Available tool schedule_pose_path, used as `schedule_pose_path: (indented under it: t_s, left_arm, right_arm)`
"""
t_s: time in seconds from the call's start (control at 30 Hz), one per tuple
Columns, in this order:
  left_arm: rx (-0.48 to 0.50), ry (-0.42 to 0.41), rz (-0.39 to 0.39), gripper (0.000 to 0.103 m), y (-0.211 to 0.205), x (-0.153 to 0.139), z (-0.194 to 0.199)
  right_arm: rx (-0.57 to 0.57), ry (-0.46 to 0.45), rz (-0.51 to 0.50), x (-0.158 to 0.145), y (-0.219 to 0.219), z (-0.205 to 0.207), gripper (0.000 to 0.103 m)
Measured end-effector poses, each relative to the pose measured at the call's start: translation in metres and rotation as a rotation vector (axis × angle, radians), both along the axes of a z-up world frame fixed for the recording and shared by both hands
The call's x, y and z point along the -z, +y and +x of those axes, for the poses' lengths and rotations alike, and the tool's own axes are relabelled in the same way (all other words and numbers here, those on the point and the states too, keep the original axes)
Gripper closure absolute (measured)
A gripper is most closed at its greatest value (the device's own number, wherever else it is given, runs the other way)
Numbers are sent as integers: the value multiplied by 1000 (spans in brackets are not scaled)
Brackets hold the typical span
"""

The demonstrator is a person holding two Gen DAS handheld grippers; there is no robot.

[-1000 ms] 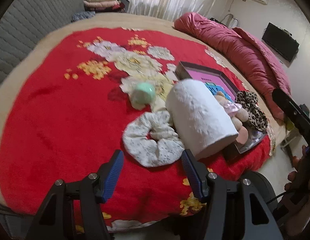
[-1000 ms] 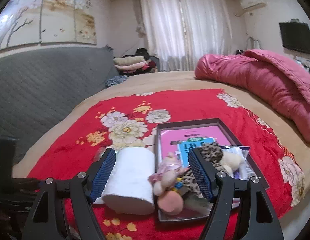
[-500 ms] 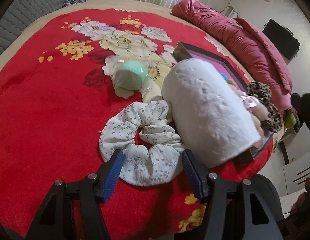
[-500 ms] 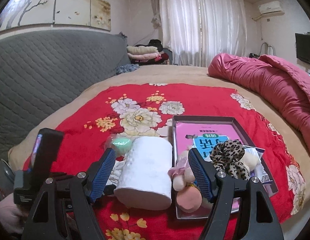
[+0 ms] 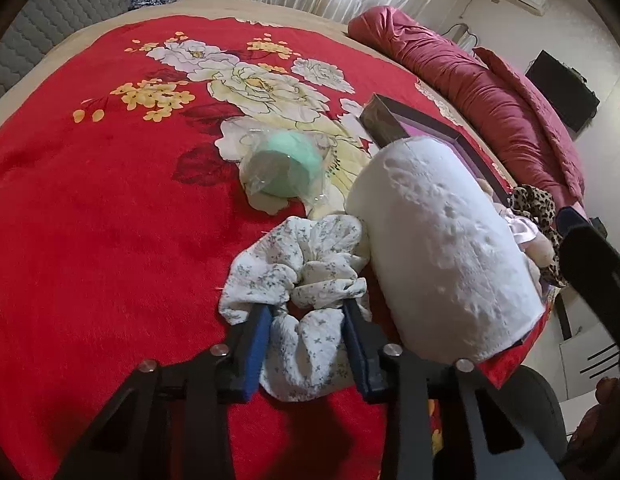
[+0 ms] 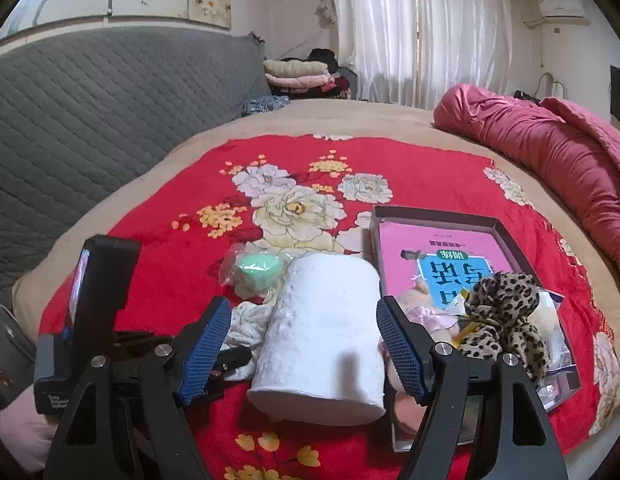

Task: Organize soft objects
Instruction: 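Close the left tool on the white floral scrunchie and lift it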

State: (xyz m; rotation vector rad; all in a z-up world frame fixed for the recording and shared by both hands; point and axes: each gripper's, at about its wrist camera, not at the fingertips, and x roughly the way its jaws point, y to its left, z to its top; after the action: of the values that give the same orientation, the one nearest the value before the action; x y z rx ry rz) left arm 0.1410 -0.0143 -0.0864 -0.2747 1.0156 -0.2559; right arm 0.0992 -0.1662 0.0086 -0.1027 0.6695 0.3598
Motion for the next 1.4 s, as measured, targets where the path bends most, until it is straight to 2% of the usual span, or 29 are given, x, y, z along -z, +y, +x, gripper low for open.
schedule_pose_path:
  t_s: [0.13,0.3,0.43,0.7,0.9,1.0,1.1,1.2,1.4]
  left_arm:
    - [1,1,-13,72,2,0,1]
    - [-6,6,-26,84,7,0,1]
    - [-14,17,-62,87,11,0,1]
    - [-20,-7,-61,92,14,-8,-3]
    - [-83,-70,-65,92,39,-29,-14]
    - [-152,-96,-32,92,61,-37,-19]
    - [-220,-116,19,92,83,-43,-23]
    - [-275,-111,-16,92,107,-42,-24]
    - [-332,-82,-53,92,131,-33,-24]
  right_arm:
    - [2,16,-21,7,4,1,27]
    - [17,17,-30,8,3,2,27]
    - [13,16,-41,9,5,0,27]
    - [7,15,-48,9,7,-2,27]
    - [-19,17,-39,2,14,3,27]
    - [-58,27,-47,-2,27,12,27]
    - [-80,51,-86,-3,43,26,27]
    - [-127,91,-134,2,67,42,27]
    - [-222,182,-307,31,114,81,27]
